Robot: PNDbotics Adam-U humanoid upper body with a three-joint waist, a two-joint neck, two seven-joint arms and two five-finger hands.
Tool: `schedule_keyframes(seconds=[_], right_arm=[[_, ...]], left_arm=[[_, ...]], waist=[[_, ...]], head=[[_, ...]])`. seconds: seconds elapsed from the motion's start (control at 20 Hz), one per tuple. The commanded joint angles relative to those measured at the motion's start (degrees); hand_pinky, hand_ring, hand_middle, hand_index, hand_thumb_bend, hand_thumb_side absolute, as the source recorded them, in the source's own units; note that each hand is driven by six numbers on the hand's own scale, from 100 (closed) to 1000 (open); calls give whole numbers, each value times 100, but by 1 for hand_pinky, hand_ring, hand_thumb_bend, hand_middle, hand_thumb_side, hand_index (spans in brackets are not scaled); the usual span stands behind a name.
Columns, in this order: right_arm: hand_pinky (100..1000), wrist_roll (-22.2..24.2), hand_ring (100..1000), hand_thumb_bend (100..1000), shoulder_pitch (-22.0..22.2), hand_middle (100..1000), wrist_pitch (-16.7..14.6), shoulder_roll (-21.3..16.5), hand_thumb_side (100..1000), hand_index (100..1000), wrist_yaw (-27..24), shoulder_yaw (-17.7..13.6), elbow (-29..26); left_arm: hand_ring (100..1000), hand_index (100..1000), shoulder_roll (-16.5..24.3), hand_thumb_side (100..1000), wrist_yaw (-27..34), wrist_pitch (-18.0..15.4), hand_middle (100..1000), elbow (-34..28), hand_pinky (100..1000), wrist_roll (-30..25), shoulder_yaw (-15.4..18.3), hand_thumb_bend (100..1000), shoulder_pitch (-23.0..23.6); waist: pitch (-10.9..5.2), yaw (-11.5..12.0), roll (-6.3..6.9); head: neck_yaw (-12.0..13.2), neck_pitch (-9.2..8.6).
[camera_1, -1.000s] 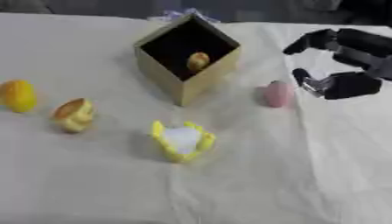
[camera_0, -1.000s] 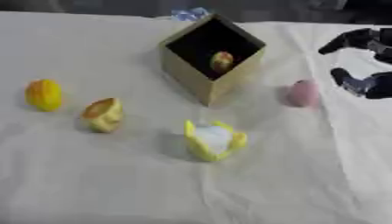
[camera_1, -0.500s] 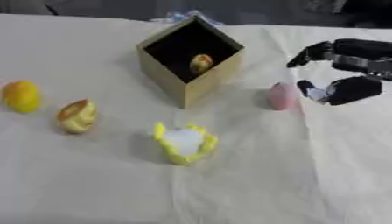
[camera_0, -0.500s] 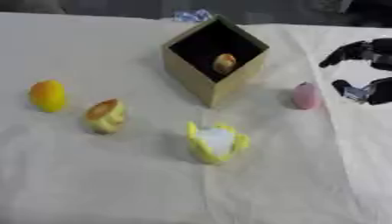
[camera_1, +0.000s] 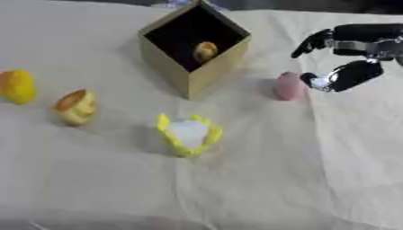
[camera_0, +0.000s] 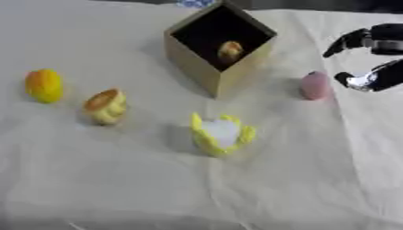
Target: Pick up objects on the table and place them in the box.
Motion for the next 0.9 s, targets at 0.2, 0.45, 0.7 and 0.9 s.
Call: schedule_keyframes(seconds=[0.2,0.45,0.7,0.9], right_arm=[[899,-2,912,242,-310,871,-61,-171,551,906,268,198,497],[894,1,898,247,-463,852,25,18,532,901,141,310,940],[888,20,864,303,-623,801,93,199,401,865,81,385,1184],[886,-56,850,355,-744,779,120,354,308,861,104,433,1360]], left_arm=[[646,816,165,819,24,-16,705,-94,853,-45,-8,159,-25],[646,815,158,820,33,-18,705,-89,853,-51,-9,159,-30],[647,815,150,823,42,-19,706,-85,853,-60,-13,156,-32],[647,815,140,825,50,-16,706,-79,854,-75,-21,154,-37]], waist=[[-50,20,-12],[-36,46,-11],[-20,58,-4],[-2,64,1]], head=[[-40,-25],[-36,-83],[-38,-118],[-36,-144]])
